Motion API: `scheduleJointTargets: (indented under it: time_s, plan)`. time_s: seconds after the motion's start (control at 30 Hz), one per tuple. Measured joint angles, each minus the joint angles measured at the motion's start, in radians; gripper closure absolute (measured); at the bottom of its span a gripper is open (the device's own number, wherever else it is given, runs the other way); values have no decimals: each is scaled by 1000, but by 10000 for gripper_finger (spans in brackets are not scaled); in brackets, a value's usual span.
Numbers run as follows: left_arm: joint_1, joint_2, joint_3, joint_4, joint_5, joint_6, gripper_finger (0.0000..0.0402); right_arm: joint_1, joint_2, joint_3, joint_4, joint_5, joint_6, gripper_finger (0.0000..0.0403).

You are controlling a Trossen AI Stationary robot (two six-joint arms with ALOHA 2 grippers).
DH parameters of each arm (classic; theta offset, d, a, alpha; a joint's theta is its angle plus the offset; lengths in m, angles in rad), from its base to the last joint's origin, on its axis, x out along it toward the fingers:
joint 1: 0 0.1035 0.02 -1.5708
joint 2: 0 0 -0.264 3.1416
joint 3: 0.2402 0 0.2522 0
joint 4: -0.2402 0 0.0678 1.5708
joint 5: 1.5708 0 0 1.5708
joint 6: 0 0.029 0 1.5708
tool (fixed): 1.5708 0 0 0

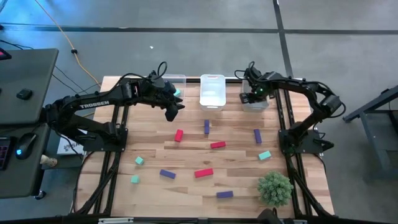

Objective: Sort & place blocks by color
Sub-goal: Put the red block into the gray bin, then put the violet block into the white bin

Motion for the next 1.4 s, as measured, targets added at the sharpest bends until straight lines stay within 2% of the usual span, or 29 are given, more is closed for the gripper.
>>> scheduleJointTargets:
  time_s: [0.43,0.87,1.23,1.4]
  plan:
    - [0,0,0,0,0,0,284,-39,0,0,2,-21,-9,284]
    - [0,0,0,0,0,0,284,-38,0,0,-2,-6,-25,236]
    - [0,0,0,0,7,0,284,-35,-5,2,-14,-55,4,234]
    - [0,0,0,0,8,-5,284,-26,-58,2,-15,-51,13,233]
